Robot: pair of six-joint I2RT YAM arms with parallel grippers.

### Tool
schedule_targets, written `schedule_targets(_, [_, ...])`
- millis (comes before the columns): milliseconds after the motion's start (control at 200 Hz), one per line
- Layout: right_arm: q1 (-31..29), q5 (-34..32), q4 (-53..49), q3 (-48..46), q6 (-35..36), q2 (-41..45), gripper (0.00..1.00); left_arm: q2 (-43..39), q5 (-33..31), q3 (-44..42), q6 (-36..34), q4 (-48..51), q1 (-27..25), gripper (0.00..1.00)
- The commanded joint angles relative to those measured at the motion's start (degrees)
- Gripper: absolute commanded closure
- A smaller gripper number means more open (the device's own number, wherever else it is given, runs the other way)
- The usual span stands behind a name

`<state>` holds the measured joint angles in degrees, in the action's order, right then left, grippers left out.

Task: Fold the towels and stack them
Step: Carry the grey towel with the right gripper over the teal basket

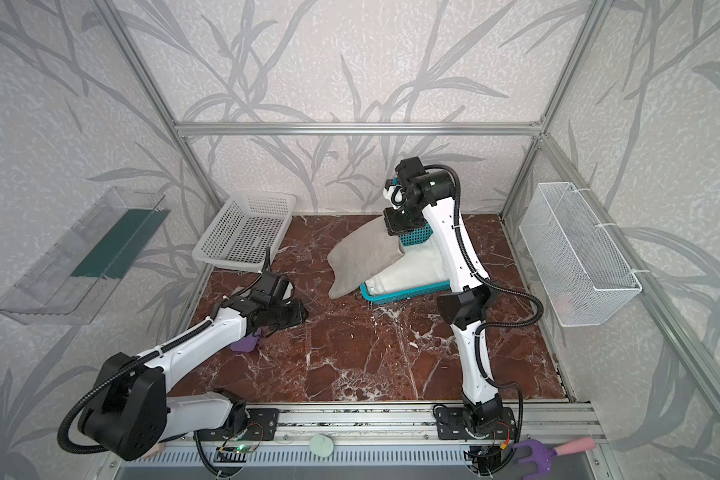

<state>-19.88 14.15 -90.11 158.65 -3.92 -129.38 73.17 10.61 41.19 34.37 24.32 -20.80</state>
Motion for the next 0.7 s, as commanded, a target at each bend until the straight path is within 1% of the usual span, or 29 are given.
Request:
schedule_targets(0, [4.48, 0.85, -3.48, -3.72, 2.72, -0.47, 1.00, -1.73, -1.09, 0.66, -0.92, 2.03, 0.49, 0.61])
schedule_targets(60, [6.31, 1.35, -2.38, -6.30, 3.46, -0.54, 1.00, -1.84, -1.22, 0.31, -0.96, 1.96, 0.67, 0.61])
schedule_targets(165, [8.72, 0.85, -2.18, -6.25, 4.66, -2.29, 1.00, -1.88, -1.15, 0.36, -1.14, 2.81, 0.93, 0.61])
schedule_targets(275, [10.47, -2.48, -2.62, -4.77, 5.87, -4.15, 1.00, -2.28, -2.02, 0.44, -1.13, 4.00, 1.02, 0.61])
schedule_targets(385, [11.81, -5.19, -2.04, -5.34, 6.89, -4.77, 1.00, -2.64, -2.87, -0.14, -0.66, 3.88, 1.08, 0.60])
schedule_targets(460, [12.30, -7.85, -1.66, -5.89, 7.55, -5.51, 1.00, -2.39, -2.88, -0.33, -0.37, 3.46, 1.20, 0.60])
schedule_targets(575, [12.75, -9.84, -1.85, -4.85, 7.95, -7.09, 1.00, -1.23, -2.90, -0.06, -0.27, 3.46, 1.20, 0.60])
schedule_targets(695, [12.67, -9.87, -1.98, -3.30, 7.50, -7.21, 1.00, 0.05, -3.06, 0.62, -0.53, 3.99, 1.29, 0.61])
